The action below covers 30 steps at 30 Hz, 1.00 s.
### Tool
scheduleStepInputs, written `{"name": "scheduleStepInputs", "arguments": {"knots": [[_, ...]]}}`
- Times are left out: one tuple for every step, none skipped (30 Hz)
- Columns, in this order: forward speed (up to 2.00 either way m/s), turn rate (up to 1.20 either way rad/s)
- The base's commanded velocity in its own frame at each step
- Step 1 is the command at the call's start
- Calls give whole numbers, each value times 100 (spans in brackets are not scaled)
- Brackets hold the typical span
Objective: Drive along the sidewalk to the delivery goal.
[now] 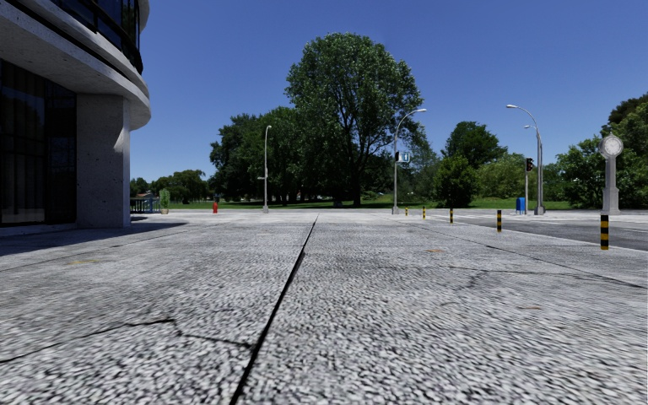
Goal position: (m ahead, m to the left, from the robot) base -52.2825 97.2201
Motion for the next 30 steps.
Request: {"name": "scheduleStepInputs", "arguments": {"knots": [[0,0],[0,0],[0,0],[0,0],[0,0],[0,0],[0,0],[0,0],[0,0],[0,0],[0,0],[0,0],[0,0],[0,0],[0,0],[0,0],[0,0],[0,0],[0,0],[0,0],[0,0],[0,0],[0,0],[0,0],[0,0],[0,0],[0,0],[0,0],[0,0],[0,0]]}}
